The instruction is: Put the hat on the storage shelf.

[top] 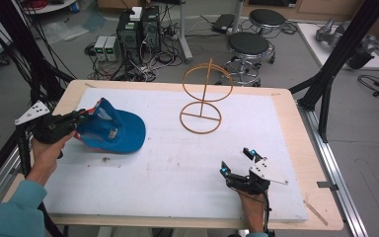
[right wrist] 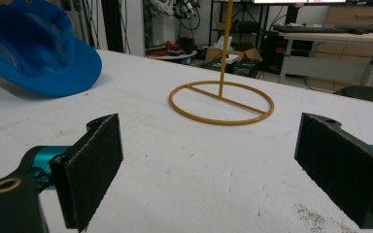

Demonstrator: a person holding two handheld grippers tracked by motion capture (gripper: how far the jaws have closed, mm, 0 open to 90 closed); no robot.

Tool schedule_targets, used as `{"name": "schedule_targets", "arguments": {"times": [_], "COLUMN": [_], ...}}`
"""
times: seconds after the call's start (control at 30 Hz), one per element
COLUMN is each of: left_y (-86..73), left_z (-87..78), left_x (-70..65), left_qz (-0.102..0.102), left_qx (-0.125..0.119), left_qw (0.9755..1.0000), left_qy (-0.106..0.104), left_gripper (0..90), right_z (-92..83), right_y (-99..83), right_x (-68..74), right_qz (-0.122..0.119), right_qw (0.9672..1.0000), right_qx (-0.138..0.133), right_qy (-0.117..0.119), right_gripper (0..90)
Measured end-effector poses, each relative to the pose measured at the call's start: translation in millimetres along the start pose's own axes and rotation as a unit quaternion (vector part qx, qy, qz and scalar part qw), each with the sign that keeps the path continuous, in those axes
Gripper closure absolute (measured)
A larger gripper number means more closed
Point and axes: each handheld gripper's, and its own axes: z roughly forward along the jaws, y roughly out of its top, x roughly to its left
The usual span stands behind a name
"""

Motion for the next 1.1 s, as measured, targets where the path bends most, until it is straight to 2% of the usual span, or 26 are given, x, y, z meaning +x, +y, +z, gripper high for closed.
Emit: {"name": "schedule_targets", "arguments": {"times": [0.23, 0.3, 0.5, 0.7, 0.77, 0.87, 0.93, 1.1], "left_y": [19.1, 29.3, 47.5, 64.0, 73.3, 78.0, 84.0, 91.9], "left_z": [-5.4, -7.7, -9.0, -7.4, -5.6, -3.8, -2.0, -1.2], "left_x": [-4.5, -6.9, -17.5, -29.5, -38.1, -43.7, -49.0, -53.0], "left_qz": [0.001, 0.006, 0.026, 0.036, 0.047, 0.052, 0.062, 0.070], "left_qx": [-0.012, -0.015, -0.021, -0.030, -0.032, -0.033, -0.033, -0.036], "left_qw": [0.9999, 0.9998, 0.9994, 0.9987, 0.9980, 0.9977, 0.9970, 0.9964], "left_qy": [-0.007, -0.008, -0.012, -0.020, -0.027, -0.030, -0.032, -0.031], "left_gripper": [78.1, 78.1, 78.1, 78.1, 78.1, 78.1, 78.1, 78.2], "right_z": [0.0, 0.1, 0.1, 0.0, 0.1, 0.1, 0.1, 0.1], "right_y": [0.1, 0.1, 0.1, 0.1, 0.1, 0.1, 0.1, 0.1], "right_x": [0.4, 0.4, 0.2, 0.2, 0.3, 0.3, 0.0, -0.1], "right_qz": [-0.001, -0.001, -0.001, -0.001, -0.001, 0.000, -0.002, -0.001], "right_qw": [1.0000, 1.0000, 1.0000, 1.0000, 1.0000, 1.0000, 1.0000, 1.0000], "right_qx": [0.002, 0.002, 0.001, 0.001, 0.001, 0.001, 0.001, 0.001], "right_qy": [0.000, 0.000, 0.000, 0.000, 0.000, 0.000, -0.001, 0.000], "right_gripper": [9.3, 9.3, 9.3, 9.4, 9.3, 9.3, 9.3, 9.3]}}
